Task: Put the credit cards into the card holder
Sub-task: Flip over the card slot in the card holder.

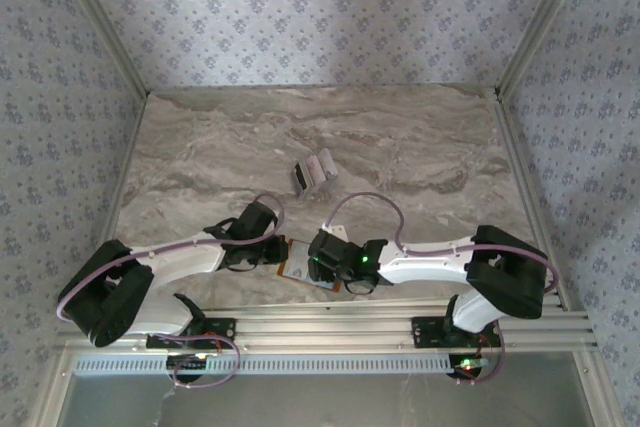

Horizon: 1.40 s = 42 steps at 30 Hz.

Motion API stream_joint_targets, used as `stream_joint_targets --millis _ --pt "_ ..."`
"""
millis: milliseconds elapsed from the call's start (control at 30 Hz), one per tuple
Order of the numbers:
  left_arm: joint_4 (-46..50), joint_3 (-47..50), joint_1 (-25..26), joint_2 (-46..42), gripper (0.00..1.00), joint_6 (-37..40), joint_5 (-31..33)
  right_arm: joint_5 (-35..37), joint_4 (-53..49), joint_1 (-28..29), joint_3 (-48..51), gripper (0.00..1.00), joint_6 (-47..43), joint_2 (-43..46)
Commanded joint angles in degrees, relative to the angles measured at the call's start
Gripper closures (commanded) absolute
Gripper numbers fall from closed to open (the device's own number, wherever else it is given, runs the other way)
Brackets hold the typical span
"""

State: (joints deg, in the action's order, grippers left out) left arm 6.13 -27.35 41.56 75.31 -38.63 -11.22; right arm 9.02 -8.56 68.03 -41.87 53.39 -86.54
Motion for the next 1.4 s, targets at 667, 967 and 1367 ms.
stream_joint_targets --millis 667,967,1367 --pt "-1.06 2.28 -0.17 1.37 0.91 -1.61 -3.88 -1.81 3.56 -1.03 -5.72 0.63 -5.52 -1.79" --pt "-5.65 5.57 -0.18 -0.05 0.89 -6.40 -6.36 -7.41 11.75 -2.62 -5.22 0.54 -7.57 -6.00" --pt "5.86 5.69 -0.51 -13.30 0.75 -8.61 0.51 -15.47 22.83 -5.58 -2.00 0.41 -6.18 -9.44"
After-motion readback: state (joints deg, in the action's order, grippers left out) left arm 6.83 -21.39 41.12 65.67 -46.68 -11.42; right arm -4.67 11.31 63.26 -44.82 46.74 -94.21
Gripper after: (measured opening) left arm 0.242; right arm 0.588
